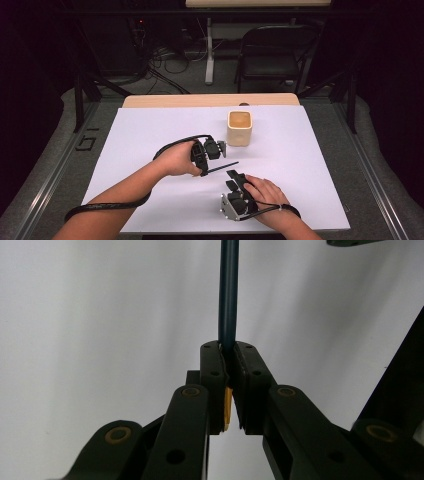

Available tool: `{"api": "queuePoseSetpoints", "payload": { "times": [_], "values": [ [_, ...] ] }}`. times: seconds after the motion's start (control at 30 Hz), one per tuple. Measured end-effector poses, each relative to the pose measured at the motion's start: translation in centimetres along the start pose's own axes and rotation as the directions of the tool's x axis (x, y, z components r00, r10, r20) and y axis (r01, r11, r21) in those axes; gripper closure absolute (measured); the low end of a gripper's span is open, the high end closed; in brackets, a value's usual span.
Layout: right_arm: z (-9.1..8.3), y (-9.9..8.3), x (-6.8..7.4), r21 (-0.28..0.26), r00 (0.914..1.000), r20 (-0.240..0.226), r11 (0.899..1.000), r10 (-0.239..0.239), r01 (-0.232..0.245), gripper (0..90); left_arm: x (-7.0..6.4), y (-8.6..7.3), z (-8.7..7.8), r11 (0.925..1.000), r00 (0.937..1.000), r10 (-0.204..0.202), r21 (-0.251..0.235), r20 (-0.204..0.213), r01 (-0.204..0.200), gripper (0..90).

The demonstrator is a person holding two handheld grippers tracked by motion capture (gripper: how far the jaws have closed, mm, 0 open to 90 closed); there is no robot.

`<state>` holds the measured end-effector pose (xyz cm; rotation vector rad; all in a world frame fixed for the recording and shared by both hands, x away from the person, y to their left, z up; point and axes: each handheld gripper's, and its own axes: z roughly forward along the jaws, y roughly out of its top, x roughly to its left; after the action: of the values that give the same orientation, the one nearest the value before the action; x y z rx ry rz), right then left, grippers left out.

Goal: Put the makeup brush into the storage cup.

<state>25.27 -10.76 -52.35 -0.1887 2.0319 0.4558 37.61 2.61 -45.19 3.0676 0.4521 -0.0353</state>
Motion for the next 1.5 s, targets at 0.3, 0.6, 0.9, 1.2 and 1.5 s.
{"api": "queuePoseSetpoints", "payload": {
  "times": [0.3, 0.6, 0.9, 1.2, 1.5],
  "values": [
    [0.4, 0.7, 0.1, 0.002, 0.9981, 0.007, 0.998, -0.061, 0.061, 63.0, -0.3, 0.5, 0.2, 1.0, 1.0, 0.008, 0.001, 0.006, -0.008, 84.3],
    [0.8, 1.4, 0.1, -0.007, 0.9947, 0.01, 0.995, -0.103, 0.103, 68.3, -0.8, 1.1, 0.2, 0.9999, 0.9998, 0.014, -0.001, 0.014, -0.014, 84.3],
    [1.2, 1.7, 0.1, 0.013, 0.9923, 0.0, 0.992, -0.124, 0.124, 71.6, -1.0, 1.5, 0.2, 0.9998, 0.9996, 0.018, 0.002, 0.024, -0.018, 84.3],
    [1.6, 1.8, 0.1, 0.011, 0.9892, 0.006, 0.989, -0.146, 0.146, 74.8, -1.2, 1.6, 0.2, 0.9998, 0.9993, 0.022, 0.0, 0.029, -0.022, 84.3],
    [1.8, 2.0, 0.0, 0.038, 0.9863, 0.001, 0.986, -0.165, 0.165, 76.9, -1.2, 1.8, 0.1, 0.9997, 0.9991, 0.023, -0.004, 0.036, -0.022, 84.3]
  ]
}}
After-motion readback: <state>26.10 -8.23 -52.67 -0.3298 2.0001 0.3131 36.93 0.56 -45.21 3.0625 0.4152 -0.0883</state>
